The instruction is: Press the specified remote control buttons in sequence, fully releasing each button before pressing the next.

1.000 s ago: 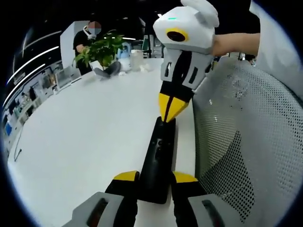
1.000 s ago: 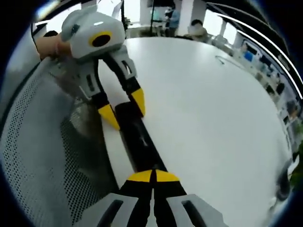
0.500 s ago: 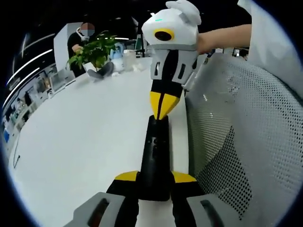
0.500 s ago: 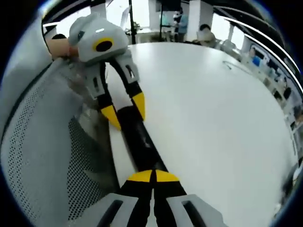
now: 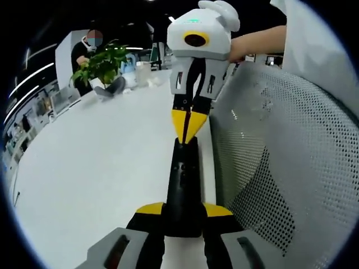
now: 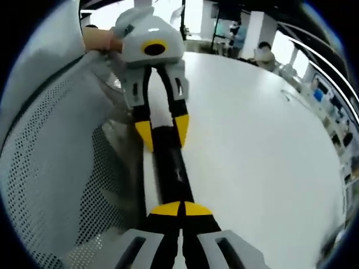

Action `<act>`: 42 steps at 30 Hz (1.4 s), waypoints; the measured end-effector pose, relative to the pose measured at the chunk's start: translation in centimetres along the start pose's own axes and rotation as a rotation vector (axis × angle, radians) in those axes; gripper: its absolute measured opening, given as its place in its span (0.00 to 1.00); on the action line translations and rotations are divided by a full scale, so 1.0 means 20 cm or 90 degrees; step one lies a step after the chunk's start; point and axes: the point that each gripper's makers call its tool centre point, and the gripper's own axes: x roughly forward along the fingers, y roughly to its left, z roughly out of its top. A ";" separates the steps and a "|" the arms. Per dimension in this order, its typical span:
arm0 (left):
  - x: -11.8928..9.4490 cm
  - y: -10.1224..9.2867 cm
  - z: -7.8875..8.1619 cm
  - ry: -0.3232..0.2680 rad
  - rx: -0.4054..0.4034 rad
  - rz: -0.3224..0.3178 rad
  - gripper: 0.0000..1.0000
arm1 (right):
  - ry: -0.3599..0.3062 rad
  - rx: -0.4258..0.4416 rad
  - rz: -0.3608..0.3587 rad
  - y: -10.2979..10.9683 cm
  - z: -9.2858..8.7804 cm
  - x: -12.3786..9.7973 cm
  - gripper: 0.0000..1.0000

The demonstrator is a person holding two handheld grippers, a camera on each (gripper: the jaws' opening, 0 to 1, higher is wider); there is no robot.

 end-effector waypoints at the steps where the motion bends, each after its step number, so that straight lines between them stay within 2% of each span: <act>1: 0.00 0.00 0.00 -0.001 -0.002 0.000 0.24 | -0.001 -0.004 0.004 0.01 0.00 0.00 0.00; 8: 0.00 0.00 0.00 -0.001 -0.003 0.001 0.24 | 0.016 -0.028 0.005 0.01 0.00 0.02 0.00; 15: 0.00 0.00 0.00 0.000 -0.004 0.001 0.24 | 0.084 -0.102 0.029 0.01 0.00 0.03 0.00; 20: 0.00 0.00 0.00 0.001 -0.004 0.001 0.24 | 0.106 -0.117 0.044 0.01 -0.01 0.03 0.00; 23: 0.00 0.00 0.00 0.001 -0.005 0.001 0.24 | 0.104 -0.112 0.050 0.01 -0.01 0.03 0.00; 27: 0.00 0.00 0.00 0.001 -0.006 0.002 0.24 | 0.080 -0.072 0.056 0.01 -0.01 0.02 0.00; 32: 0.00 0.00 0.00 0.002 -0.006 0.002 0.24 | 0.072 -0.080 0.050 0.02 0.00 0.02 0.00; 36: 0.00 0.00 0.00 0.002 -0.007 0.003 0.24 | 0.055 -0.062 0.045 0.01 0.02 0.02 0.03; 42: 0.00 0.00 0.00 0.001 -0.009 0.002 0.24 | 0.064 -0.075 0.047 0.02 0.01 0.03 0.04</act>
